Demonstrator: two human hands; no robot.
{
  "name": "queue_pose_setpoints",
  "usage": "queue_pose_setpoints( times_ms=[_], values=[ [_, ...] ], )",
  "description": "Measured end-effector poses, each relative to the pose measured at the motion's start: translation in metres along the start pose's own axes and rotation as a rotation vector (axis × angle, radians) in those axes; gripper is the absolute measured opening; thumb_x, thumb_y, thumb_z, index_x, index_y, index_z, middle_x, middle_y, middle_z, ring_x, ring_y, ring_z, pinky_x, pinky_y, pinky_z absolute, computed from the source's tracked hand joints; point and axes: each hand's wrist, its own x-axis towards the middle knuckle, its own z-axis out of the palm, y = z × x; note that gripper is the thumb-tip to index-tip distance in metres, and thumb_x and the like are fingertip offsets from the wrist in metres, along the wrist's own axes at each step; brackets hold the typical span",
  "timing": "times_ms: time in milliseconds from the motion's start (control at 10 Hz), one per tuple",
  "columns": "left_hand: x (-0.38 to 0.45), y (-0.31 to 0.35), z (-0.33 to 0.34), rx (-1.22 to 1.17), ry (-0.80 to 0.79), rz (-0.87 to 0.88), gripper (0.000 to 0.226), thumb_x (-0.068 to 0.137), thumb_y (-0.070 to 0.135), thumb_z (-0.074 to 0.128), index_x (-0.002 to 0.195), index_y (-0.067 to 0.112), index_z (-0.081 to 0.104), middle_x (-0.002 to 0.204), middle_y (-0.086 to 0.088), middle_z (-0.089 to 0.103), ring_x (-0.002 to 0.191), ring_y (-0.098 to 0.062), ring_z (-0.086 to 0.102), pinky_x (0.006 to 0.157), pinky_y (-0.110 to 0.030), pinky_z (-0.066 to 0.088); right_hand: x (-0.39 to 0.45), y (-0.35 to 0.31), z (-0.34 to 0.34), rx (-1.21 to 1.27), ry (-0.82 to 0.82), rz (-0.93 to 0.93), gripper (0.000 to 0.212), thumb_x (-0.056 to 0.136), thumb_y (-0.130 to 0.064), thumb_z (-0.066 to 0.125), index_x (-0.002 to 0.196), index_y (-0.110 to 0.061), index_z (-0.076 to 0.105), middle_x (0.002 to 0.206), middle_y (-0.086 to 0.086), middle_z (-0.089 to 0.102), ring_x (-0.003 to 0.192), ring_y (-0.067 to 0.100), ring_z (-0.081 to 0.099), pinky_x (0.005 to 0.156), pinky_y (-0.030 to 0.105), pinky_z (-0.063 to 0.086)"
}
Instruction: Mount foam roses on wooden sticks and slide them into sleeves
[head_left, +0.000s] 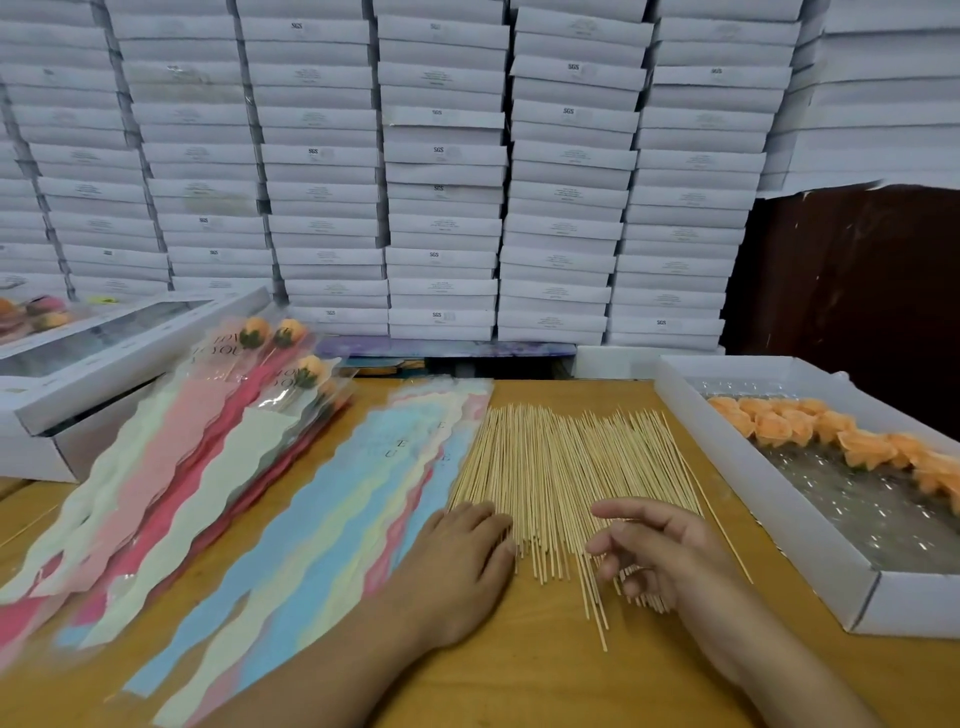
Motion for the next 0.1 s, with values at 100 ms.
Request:
queue_pose_setpoints(
  times_ms=[100],
  values=[
    [0.0003,0.0027,-0.0004,-0.012,0.011,0.010,0.050,0.106,0.047,0.025,0.150,0.028,0.041,0.157,0.005,0.038,0.146,-0.012,0.028,0.123,-0.034,0.015,-0.0033,-0.0048,-0.0053,0.020,0.072,-0.040,0.022,0.094,0.000,0.056,0.109,-0.005,0.070,0.089,0.021,0.074,0.064,0.019,0.066,0.049,0.024,0.049]
  ],
)
